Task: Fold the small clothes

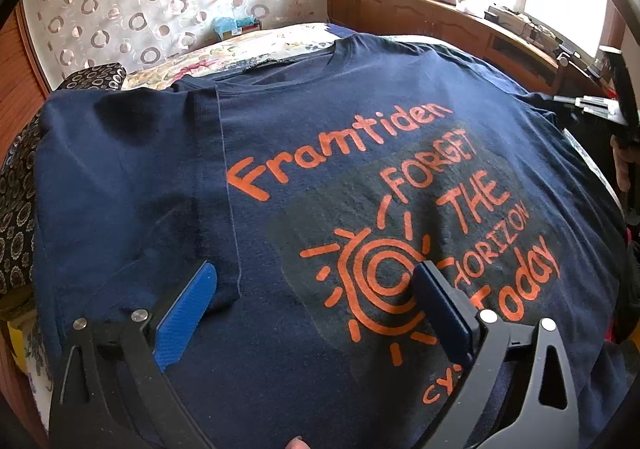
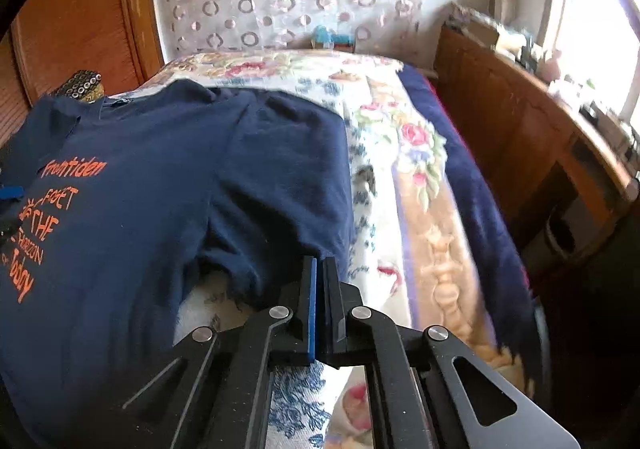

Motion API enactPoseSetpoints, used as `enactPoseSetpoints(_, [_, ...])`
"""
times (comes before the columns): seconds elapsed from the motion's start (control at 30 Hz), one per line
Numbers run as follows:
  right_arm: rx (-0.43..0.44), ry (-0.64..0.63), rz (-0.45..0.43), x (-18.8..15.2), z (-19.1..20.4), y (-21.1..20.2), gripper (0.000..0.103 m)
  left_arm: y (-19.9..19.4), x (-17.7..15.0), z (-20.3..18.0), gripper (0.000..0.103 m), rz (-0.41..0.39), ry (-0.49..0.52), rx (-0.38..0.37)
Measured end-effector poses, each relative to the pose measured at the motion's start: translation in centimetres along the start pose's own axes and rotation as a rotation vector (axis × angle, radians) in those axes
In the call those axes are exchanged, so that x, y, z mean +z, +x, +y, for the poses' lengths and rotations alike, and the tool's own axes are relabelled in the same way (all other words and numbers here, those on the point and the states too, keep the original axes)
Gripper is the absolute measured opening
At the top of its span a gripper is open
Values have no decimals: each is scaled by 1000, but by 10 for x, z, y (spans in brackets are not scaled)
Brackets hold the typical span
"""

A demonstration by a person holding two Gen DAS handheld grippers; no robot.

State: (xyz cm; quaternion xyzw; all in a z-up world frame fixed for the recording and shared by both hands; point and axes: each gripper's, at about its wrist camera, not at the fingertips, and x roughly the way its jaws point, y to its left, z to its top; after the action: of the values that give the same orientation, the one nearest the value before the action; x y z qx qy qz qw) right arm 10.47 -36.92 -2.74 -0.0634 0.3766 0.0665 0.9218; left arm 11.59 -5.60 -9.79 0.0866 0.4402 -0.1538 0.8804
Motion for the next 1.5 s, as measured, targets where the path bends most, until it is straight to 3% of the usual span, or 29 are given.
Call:
enactPoseSetpoints(0.13, [4, -41, -81, 13, 20, -15, 2, 1, 1, -1, 101, 3, 2, -3])
enactPoseSetpoints(0.33, [138, -126, -174, 34, 73, -33, 2, 1, 2, 0, 102, 4, 1, -3])
enactPoseSetpoints(0.5, [223, -169, -100, 30, 110, -12, 2, 1, 2, 0, 102, 4, 2, -2])
enactPoseSetpoints(0.63, [244, -150, -45, 22, 111, 8, 2, 1, 3, 0, 102, 5, 3, 2])
enactPoseSetpoints(0.73, [235, -136, -41, 27, 104, 14, 4, 1, 3, -1, 102, 4, 3, 6])
enactPoseSetpoints(0.8, [230, -131, -57, 27, 98, 8, 13, 2, 4, -1, 102, 5, 1, 4])
enactPoseSetpoints(0.87, [206, -116, -85, 30, 95, -1, 46, 1, 3, -2, 102, 5, 0, 2])
enactPoseSetpoints(0.93, [179, -92, -111, 32, 89, -8, 52, 2, 3, -2, 102, 5, 0, 1])
enactPoseSetpoints(1.1, [100, -8, -101, 32, 64, -1, 54, 2, 3, -2, 103, 5, -1, 1])
enactPoseSetpoints(1.33, [29, 64, 26, 31, 36, 50, 54, 2, 3, -2, 103, 6, 1, 2])
enactPoseSetpoints(1.43, [22, 70, 38, 32, 34, 61, 54, 0, 2, 1, 103, 2, -12, 14])
enactPoseSetpoints(1.5, [24, 68, 38, 34, 37, 63, 48, -4, 1, 4, 103, -15, -21, 12])
